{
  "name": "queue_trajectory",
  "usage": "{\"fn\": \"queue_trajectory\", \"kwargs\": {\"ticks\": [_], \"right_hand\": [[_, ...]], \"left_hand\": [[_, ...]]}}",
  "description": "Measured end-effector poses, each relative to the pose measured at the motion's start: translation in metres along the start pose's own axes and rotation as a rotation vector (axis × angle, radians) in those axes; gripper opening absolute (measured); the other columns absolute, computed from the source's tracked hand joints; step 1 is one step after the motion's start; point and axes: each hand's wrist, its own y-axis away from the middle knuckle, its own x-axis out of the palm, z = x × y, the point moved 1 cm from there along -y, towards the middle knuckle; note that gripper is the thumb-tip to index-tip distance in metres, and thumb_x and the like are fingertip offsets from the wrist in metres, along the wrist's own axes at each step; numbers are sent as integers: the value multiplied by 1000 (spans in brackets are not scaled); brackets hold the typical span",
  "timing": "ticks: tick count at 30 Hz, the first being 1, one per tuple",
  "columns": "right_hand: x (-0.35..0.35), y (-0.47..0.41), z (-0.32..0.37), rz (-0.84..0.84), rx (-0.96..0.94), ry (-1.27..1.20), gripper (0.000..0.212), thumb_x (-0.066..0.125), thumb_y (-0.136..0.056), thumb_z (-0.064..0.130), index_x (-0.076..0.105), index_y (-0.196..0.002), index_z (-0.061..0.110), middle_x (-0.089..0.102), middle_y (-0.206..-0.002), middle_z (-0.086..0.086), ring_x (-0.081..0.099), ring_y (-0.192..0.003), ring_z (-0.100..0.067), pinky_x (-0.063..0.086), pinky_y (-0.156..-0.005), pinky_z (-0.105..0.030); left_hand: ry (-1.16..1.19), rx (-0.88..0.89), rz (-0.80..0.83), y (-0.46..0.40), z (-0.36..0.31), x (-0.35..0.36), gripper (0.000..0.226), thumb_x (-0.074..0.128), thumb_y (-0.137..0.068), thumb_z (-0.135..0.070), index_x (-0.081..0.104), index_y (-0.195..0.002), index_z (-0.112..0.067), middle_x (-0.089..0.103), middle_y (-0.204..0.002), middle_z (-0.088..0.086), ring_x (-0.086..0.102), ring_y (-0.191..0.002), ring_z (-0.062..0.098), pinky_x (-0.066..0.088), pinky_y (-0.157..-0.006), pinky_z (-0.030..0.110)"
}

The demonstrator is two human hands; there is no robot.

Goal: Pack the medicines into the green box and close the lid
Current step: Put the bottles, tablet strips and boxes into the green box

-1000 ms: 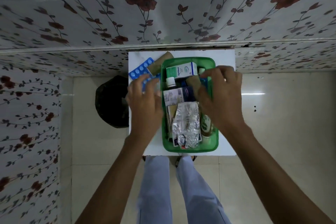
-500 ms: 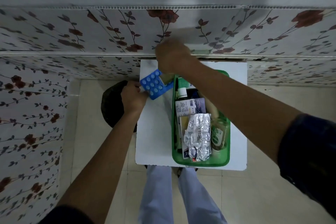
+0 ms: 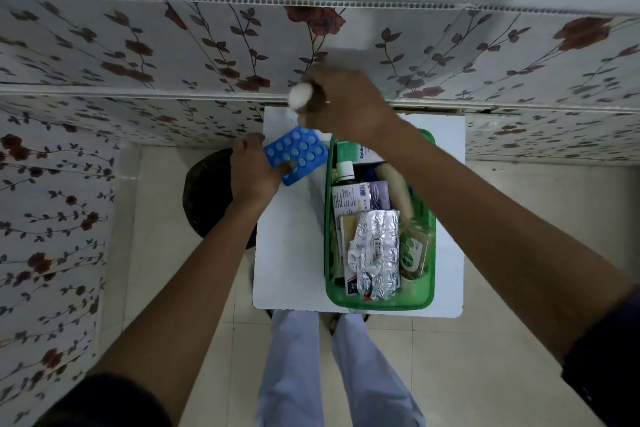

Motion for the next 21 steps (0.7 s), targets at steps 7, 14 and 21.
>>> {"fn": "queue_trajectory", "kwargs": {"ticks": [7,14,21], "right_hand": [[-50,84,-35,-271,270,-512,38,66,-80,33,55,-113,19,66,-105,-1,64,-93,-16,55,-84,-35],[-27,110,-68,-294,396,53,41,65,-78,44,56,-109,18,69,-101,-10,62,-80,-25,44,-64,-27],[-6,112,-81,-336,273,209,44,67,-80,23,50,-120,13,50,-119,-17,59,-86,-36,47,-64,-34]], "left_hand": [[94,-53,30,-3,1,-1,59,82,-60,-23,51,-106,-3,59,-114,22,55,-107,36,48,-83,43],[77,-83,-2,5,-2,5,50,81,-63,-26,55,-98,-2,56,-115,23,54,-107,35,45,-83,39],[-24,-70,67,11,-7,10,82,85,-52,-37,48,-115,0,52,-123,23,48,-115,38,43,-93,43]]}}
